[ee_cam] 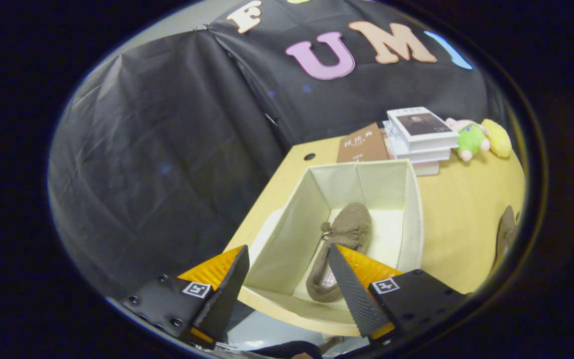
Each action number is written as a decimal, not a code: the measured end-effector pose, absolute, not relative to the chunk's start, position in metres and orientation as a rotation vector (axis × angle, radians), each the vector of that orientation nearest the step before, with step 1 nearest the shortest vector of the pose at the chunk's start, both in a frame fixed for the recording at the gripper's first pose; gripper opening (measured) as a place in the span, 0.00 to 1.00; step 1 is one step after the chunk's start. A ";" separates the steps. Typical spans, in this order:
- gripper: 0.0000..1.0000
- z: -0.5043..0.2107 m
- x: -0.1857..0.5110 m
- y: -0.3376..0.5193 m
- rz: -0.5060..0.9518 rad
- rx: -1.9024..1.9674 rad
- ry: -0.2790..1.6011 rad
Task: Open the storage box then place both shoes into the box .Put the left shoe in first, then the right shoe, with the right side of both shoes facing outward in a uniform manner.
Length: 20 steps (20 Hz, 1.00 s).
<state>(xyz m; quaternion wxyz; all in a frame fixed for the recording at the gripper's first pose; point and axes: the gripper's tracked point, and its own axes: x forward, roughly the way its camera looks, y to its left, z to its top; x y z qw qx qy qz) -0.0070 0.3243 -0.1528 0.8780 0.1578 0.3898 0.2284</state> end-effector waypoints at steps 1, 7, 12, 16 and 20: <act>1.00 -0.142 -0.007 0.307 0.469 0.319 0.772; 1.00 -0.106 0.013 0.193 0.342 0.230 0.615; 1.00 -0.100 0.023 0.108 0.236 0.196 0.574; 1.00 -0.107 0.027 0.041 0.164 0.151 0.563; 1.00 -0.120 0.026 -0.019 0.102 0.095 0.567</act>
